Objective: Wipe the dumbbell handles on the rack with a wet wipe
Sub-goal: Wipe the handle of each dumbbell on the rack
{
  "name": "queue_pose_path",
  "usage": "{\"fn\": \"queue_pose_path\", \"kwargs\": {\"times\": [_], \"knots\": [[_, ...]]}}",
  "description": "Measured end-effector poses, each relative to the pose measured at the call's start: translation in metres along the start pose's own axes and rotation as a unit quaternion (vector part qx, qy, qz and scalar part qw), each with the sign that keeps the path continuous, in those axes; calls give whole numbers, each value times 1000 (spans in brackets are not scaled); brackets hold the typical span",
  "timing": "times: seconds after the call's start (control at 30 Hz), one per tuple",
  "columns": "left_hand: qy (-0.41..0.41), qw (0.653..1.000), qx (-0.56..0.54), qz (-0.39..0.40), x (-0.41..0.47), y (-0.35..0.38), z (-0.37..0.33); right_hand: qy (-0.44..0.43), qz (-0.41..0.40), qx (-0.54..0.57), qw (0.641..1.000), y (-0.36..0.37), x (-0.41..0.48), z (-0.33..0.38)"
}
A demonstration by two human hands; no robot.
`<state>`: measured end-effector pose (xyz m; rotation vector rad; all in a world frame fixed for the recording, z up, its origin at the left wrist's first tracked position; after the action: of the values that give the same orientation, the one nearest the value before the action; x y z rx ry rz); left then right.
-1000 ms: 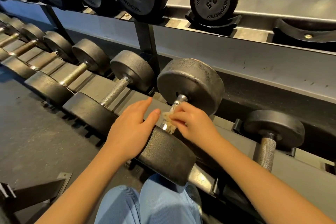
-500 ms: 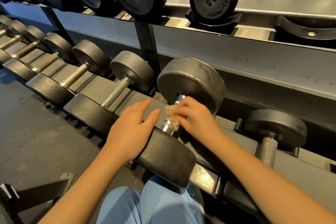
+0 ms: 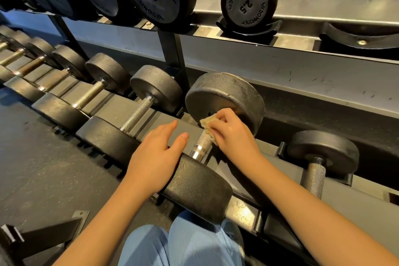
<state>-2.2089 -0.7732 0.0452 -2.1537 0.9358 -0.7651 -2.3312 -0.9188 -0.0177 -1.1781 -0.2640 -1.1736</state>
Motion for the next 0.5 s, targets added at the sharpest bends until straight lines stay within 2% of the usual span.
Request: {"fn": "queue_pose_path", "kwargs": {"times": [0.07, 0.2, 0.37, 0.5], "knots": [[1, 1000, 1, -4, 0, 0, 0, 3, -16, 10, 1000, 2, -2, 1], [3, 1000, 0, -11, 0, 0, 0, -94, 28, 57, 994, 2, -17, 10], [2, 999, -21, -25, -1, -2, -1, -68, -39, -33, 996, 2, 0, 14], [10, 997, -66, -39, -1, -3, 4, -76, -5, -48, 996, 1, -5, 22]]}}
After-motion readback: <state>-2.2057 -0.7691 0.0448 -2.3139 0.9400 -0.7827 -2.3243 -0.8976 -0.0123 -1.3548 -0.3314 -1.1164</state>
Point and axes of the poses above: each hand's wrist, its own x-axis towards the middle knuckle, its own y-axis out of the palm, z = x × y, the point moved 1 cm from there along x, towards the middle knuckle, and after that the axes turned 14 degrees about -z, right-handed, at the moved point
